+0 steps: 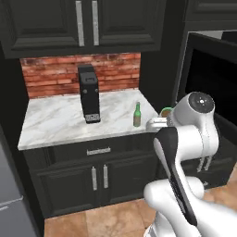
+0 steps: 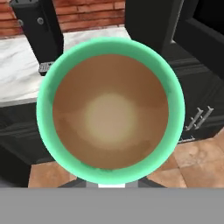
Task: Place the microwavable item in the microwave. Then, close the microwave door and press the start button.
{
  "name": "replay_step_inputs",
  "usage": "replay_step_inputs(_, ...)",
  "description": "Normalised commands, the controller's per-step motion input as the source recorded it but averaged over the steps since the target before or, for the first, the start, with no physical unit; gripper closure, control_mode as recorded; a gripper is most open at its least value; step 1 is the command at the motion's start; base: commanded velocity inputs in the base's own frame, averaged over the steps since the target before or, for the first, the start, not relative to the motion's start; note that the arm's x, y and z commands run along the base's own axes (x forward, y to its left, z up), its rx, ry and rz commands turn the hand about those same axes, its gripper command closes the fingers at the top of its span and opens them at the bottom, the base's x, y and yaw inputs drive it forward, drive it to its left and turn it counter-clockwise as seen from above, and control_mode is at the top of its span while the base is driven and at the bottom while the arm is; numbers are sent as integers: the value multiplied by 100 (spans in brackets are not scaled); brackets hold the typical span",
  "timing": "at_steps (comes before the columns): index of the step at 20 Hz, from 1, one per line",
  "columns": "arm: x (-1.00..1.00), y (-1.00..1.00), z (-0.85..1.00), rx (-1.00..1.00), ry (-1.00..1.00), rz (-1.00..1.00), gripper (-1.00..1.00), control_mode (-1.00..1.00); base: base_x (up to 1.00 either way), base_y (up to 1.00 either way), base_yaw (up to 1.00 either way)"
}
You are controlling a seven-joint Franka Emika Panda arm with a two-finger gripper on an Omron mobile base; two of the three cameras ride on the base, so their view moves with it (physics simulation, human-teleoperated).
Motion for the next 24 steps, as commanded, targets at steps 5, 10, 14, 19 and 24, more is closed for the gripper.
replay_step_inputs(5, 0, 0, 0, 0, 0, 0, 100, 100, -91, -10, -37)
replay_step_inputs(10, 0, 0, 0, 0, 0, 0, 100, 100, -63, -80, -43)
replay_step_inputs(14, 0, 0, 0, 0, 0, 0, 100, 100, -71, -96, -38)
replay_step_inputs(19, 0, 0, 0, 0, 0, 0, 100, 100, -23, -100, -26)
replay_step_inputs(24, 0, 0, 0, 0, 0, 0, 100, 100, 40, -73, 6)
